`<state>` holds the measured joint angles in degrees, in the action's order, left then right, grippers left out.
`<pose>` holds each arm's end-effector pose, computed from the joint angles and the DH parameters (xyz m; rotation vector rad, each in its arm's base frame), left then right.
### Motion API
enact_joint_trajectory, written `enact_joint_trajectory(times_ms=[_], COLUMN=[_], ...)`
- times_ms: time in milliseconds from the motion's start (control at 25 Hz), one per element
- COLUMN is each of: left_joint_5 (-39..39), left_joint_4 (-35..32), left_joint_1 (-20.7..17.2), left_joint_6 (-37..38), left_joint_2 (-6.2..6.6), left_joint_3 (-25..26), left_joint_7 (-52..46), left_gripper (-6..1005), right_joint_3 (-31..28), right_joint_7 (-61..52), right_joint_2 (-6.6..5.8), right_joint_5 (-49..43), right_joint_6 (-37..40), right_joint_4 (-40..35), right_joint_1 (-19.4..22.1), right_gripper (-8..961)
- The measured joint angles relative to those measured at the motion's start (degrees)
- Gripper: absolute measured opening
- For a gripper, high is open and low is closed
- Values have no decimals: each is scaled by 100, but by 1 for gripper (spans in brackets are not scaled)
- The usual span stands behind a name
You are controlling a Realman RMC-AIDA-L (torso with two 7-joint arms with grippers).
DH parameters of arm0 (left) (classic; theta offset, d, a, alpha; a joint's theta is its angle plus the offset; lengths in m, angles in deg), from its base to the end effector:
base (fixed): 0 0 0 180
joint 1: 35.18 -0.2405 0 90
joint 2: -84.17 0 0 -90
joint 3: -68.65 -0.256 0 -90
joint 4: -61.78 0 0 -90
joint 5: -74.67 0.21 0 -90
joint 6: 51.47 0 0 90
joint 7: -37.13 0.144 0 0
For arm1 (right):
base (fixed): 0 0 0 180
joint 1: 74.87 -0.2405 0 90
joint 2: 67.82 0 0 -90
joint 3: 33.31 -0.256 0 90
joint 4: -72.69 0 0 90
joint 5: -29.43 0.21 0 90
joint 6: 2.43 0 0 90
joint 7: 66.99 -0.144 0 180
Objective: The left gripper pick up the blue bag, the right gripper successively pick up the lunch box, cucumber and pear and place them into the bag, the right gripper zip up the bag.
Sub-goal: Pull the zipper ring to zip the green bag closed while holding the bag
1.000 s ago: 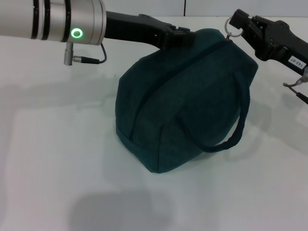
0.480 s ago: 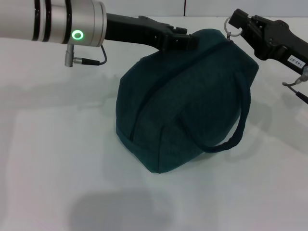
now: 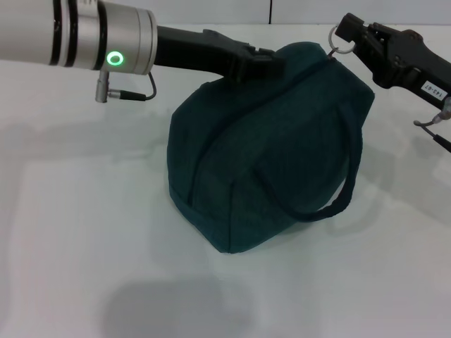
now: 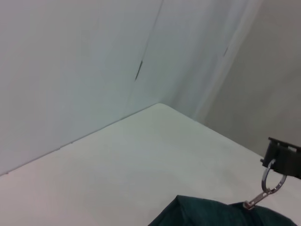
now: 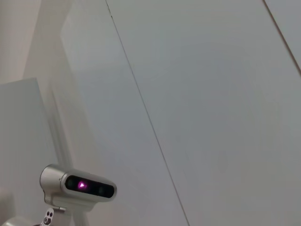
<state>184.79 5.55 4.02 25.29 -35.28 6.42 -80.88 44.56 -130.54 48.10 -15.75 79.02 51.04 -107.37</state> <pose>-0.1409 0.3941 -0.0018 -2.7549 -0.8154 -0.5730 0.2014 0.3606 -0.0043 -2.3034 0.5430 1.3826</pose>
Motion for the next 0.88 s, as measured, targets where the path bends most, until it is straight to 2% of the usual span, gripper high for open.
enact_joint_trajectory(times_ms=[200,520,880], left_joint_5=[-28,-451,-762], left_joint_4=[99,53,-50], left_joint_1=[0,-64,-148], left_joint_6=[-5,32,203], left_joint_2=[-13,-17,-17], left_joint_3=[-41,-55,-140], left_joint_7=[172,192,390], left_gripper=[140,66,58], right_joint_3=[5,-17,-25], right_joint_7=[-12,-552,-1292], right_joint_2=[6,9,20], right_joint_5=[0,164,526], right_joint_6=[11,33,-4], right_joint_4=[11,245,488], right_joint_1=[27,21,43], right_gripper=[107,108,110])
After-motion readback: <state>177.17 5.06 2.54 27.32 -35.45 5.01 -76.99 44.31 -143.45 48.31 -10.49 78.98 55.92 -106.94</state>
